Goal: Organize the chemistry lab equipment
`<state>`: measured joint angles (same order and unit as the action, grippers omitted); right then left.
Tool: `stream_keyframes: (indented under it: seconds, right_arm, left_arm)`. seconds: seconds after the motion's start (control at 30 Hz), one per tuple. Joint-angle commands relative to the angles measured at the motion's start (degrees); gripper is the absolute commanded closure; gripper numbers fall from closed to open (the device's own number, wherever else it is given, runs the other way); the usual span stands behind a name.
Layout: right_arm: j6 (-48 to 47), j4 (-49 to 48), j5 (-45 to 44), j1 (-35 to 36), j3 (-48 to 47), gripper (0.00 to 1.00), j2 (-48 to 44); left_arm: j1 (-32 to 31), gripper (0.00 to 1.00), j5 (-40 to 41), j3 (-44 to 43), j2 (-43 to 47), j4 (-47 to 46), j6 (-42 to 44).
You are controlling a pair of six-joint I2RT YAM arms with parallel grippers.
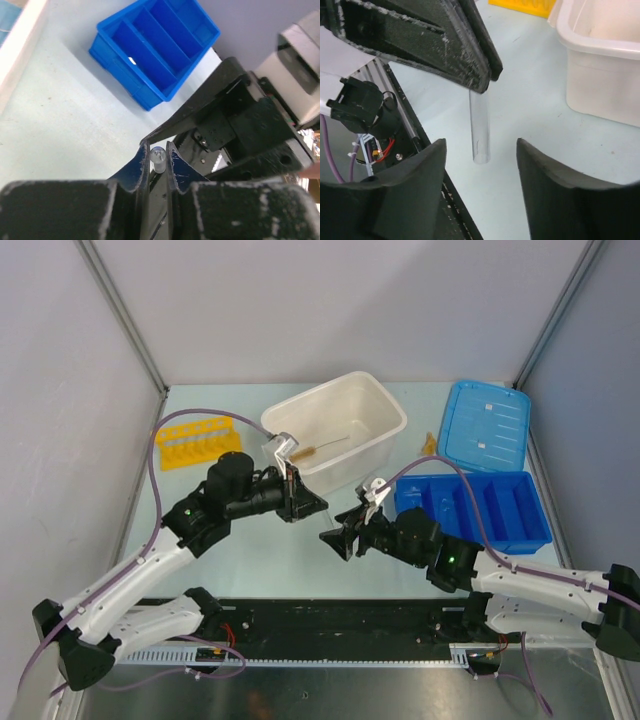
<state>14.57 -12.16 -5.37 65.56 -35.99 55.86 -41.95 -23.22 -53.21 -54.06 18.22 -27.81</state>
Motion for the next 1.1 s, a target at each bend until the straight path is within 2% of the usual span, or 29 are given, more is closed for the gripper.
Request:
stream_keyframes:
  seconds: [0.0,0.1,0.13,0.27,0.37,0.53,0.7,0.9,1.07]
  right_arm:
    - [1.23,0.22,-2.98,0.31,0.04,0.26,-2.94]
    - [2.25,1.89,-3.29,0.35,0.04,0.06,-6.54]
    - [2.37,2.81,-3.4,0.36,0.04,0.04,-8.08]
    - [1.76,8.72,-7.19,0.36,0.04,0.01,-16.68]
    - [1.17,13.79,-11.43,0.36,0.04,0.01,-22.84]
    - [0.35,18.93,-15.9,0.28,0.04,0.01,-31.31]
    - [0.43,21.73,-16.81,0.27,0.04,0.01,-35.31]
    - [0.71,23.55,-17.79,0.25,0.04,0.01,-36.23]
    - [0.45,22.37,-17.94,0.27,0.04,0.01,-34.73]
  left_arm:
    - [0.11,0.91,9.27,-3.34,-0.29,1.42,3.93]
    - [1.19,0.92,18.53,-4.98,-1.02,1.79,6.57]
    - [1.67,0.91,22.07,-5.72,-1.43,1.85,7.74]
    - [5.1,0.88,35.86,-9.68,-4.38,1.86,13.64]
    - [11.18,0.88,42.8,-13.18,-8.46,1.34,15.96]
    - [26.05,0.89,44.56,-15.38,-14.87,-4.85,16.11]
    - [36.45,0.89,48.31,-16.61,-21.25,-10.77,17.75]
    - [45.04,0.88,47.42,-17.82,-28.02,-15.09,17.83]
    - [47.96,0.88,44.59,-21.67,-35.15,-15.81,17.53]
